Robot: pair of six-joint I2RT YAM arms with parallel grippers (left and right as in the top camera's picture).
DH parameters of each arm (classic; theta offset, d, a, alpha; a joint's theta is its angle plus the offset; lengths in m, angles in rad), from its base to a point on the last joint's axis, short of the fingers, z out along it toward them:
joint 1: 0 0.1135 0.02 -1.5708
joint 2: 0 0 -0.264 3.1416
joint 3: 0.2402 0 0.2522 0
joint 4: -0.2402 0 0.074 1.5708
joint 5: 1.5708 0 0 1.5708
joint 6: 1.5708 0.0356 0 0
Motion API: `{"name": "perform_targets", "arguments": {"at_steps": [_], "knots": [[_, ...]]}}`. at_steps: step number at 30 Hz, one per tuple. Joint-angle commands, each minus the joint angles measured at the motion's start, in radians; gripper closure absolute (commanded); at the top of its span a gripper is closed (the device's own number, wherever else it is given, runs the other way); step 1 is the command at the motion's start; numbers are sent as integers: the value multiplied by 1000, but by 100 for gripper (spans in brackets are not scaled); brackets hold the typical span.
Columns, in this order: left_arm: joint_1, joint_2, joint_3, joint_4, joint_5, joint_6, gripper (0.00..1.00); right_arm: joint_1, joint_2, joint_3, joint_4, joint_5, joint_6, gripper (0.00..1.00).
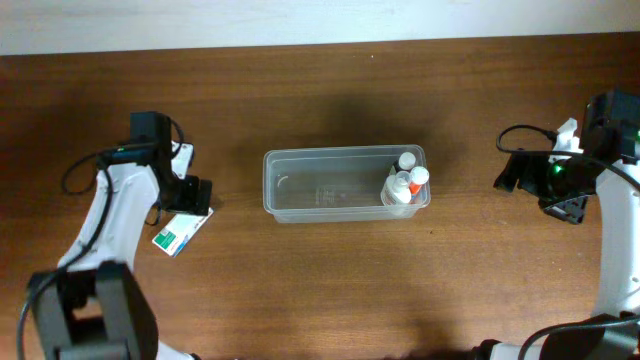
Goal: Pack container
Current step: 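Grasp the Panadol box with the left gripper, then place the Panadol box flat in the container's middle with the left gripper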
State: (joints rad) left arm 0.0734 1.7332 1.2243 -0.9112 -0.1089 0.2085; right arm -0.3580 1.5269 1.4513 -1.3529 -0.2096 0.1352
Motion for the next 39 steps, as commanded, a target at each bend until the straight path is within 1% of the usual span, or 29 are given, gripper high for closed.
{"name": "perform_targets", "arguments": {"at_steps": [1, 6, 11, 13, 14, 16, 18, 19, 20, 22, 25, 27, 32, 35, 39], "knots": [[2, 88, 11, 2, -5, 70, 1, -3, 0, -6, 4, -16, -8, 9], [2, 177, 11, 2, -11, 69, 0, -3, 0, -6, 7, -16, -8, 9], [2, 189, 10, -2, -11, 66, 2, -3, 0, -6, 7, -16, -8, 9], [2, 189, 10, -10, -10, 66, 11, -3, 0, -6, 8, -16, -8, 9], [2, 189, 10, -15, -10, 66, 23, -3, 0, -6, 7, -16, -8, 9], [2, 189, 10, -25, -3, 66, 39, -3, 0, -6, 7, -16, -8, 9], [2, 189, 10, -31, 0, 66, 53, -3, 0, -6, 7, -16, -8, 9], [2, 189, 10, -32, 0, 66, 57, -3, 0, -6, 7, -16, -8, 9], [2, 189, 11, -33, 0, 66, 59, -3, 0, -6, 7, -16, -8, 9], [1, 189, 12, -32, 0, 61, 60, -3, 0, -6, 7, -16, -8, 9], [-5, 182, 36, -47, 0, 24, 60, -3, 0, -6, 5, -15, -8, 9], [-15, 166, 68, -73, 0, 24, 63, -3, 0, -6, 4, -15, -8, 9], [-86, 48, 200, -138, 4, -6, 64, -3, 0, -6, 7, -15, -8, 9], [-175, -51, 259, -119, 54, 0, 64, -3, 0, -6, 7, -15, -8, 9], [-332, -150, 274, -27, 73, 74, 64, -3, 0, -6, 7, -15, -8, 9]]}}
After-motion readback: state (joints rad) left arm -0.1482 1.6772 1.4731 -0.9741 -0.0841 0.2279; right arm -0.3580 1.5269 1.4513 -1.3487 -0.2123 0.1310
